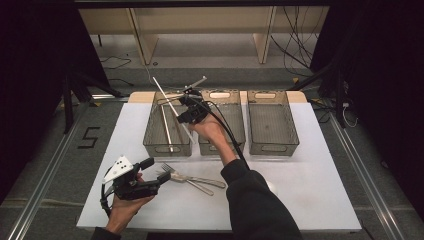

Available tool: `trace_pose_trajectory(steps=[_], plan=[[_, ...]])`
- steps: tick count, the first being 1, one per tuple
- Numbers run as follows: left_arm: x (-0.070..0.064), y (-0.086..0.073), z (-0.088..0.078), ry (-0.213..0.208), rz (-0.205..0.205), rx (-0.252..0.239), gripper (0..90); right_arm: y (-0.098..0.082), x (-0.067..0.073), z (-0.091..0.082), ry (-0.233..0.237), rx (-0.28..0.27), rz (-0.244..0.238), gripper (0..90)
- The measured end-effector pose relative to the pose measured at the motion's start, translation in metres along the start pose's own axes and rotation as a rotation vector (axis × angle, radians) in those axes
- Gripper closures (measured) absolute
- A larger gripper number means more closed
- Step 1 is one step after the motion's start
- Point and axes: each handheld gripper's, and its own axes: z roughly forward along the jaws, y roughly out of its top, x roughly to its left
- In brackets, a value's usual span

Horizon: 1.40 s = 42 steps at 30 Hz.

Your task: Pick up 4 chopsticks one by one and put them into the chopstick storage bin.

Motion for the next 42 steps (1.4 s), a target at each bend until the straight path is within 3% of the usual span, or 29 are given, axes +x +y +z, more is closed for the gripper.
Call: trace_pose_trajectory(steps=[11, 19, 42], plan=[[0.000, 0.000, 0.000, -0.002, -0.001, -0.003, 16.2, 0.003, -0.007, 0.014, -0.012, -0.019, 0.076, 85.0], [0.000, 0.000, 0.000, -0.003, -0.002, -0.006, 16.2, 0.009, 0.000, 0.020, -0.021, -0.027, 0.077, 85.0], [0.000, 0.001, 0.000, -0.005, 0.001, -0.005, 16.2, 0.006, -0.004, 0.035, -0.033, -0.026, 0.118, 85.0]])
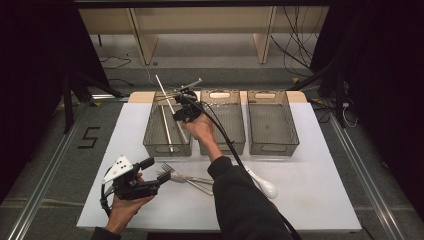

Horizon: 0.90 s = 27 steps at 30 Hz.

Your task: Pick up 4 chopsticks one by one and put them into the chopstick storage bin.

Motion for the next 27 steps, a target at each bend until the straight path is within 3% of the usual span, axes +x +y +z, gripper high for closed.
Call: trace_pose_trajectory(steps=[27], plan=[[0.000, 0.000, 0.000, -0.001, -0.002, -0.002, 16.2, -0.009, -0.003, 0.016, -0.039, 0.057, 0.000, 84.2]])
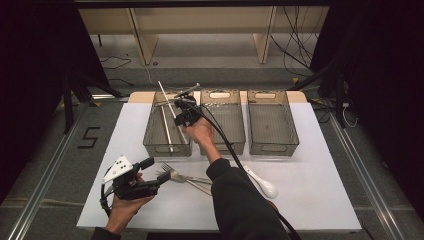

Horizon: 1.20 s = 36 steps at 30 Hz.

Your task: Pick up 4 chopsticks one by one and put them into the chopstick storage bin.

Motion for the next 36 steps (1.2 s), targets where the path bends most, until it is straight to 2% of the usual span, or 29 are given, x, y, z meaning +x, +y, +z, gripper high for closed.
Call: trace_pose_trajectory(steps=[5, 8, 11, 17, 24, 29, 36], plan=[[0.000, 0.000, 0.000, 0.000, 0.000, 0.000, 16.2, -0.001, -0.001, 0.004, -0.013, 0.017, 0.011, 82.9], [0.000, 0.000, 0.000, 0.000, -0.001, 0.000, 16.2, -0.002, -0.001, 0.006, -0.018, 0.042, 0.020, 77.1], [0.000, 0.000, 0.000, 0.000, 0.000, 0.000, 16.2, -0.002, -0.001, 0.007, -0.023, 0.054, 0.008, 73.3], [0.000, 0.000, 0.000, 0.001, 0.000, 0.000, 16.2, -0.001, 0.000, 0.001, 0.005, 0.040, 0.004, 65.0], [0.000, 0.000, 0.000, 0.001, 0.000, 0.001, 16.2, -0.003, -0.002, -0.016, 0.042, 0.006, -0.005, 53.7], [0.000, 0.000, 0.000, 0.003, -0.001, 0.001, 16.2, -0.009, -0.004, -0.032, 0.070, -0.015, -0.035, 45.2], [0.000, 0.000, 0.000, 0.004, 0.000, 0.003, 16.2, -0.022, -0.006, -0.054, 0.100, -0.014, -0.094, 36.7]])
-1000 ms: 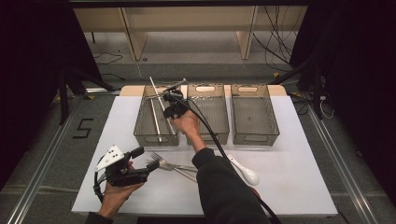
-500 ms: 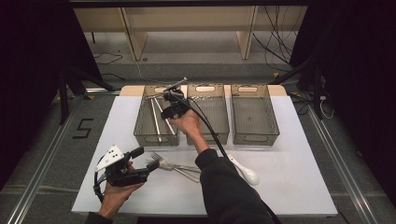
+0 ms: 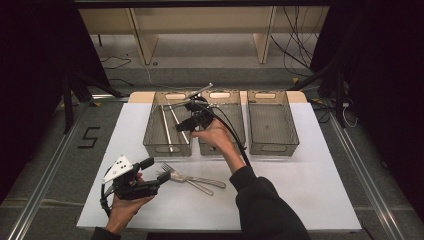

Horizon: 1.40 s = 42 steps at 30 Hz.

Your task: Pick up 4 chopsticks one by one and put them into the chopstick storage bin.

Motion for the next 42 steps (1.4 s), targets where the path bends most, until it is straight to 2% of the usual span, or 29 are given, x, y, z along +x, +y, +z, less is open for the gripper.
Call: trace_pose_trajectory(steps=[14, 15, 21, 22, 29, 42], plan=[[0.000, 0.000, 0.000, 0.003, -0.003, 0.002, 16.2, -0.029, 0.004, -0.029, 0.030, -0.010, -0.089, 32.1], [0.000, 0.000, 0.000, 0.003, -0.003, 0.002, 16.2, -0.031, 0.004, -0.030, 0.027, -0.009, -0.104, 31.9], [0.000, 0.000, 0.000, 0.003, -0.003, 0.002, 16.2, -0.041, 0.008, -0.038, 0.028, 0.001, -0.118, 31.1], [0.000, 0.000, 0.000, 0.004, -0.003, 0.003, 16.2, -0.042, 0.007, -0.039, 0.025, 0.001, -0.133, 31.0], [0.001, 0.000, 0.000, 0.003, -0.002, 0.003, 16.2, -0.063, 0.005, -0.054, 0.020, 0.017, -0.146, 29.6], [0.001, -0.001, 0.001, 0.008, -0.001, 0.006, 16.2, -0.106, -0.020, -0.078, -0.019, 0.040, -0.085, 28.8]])
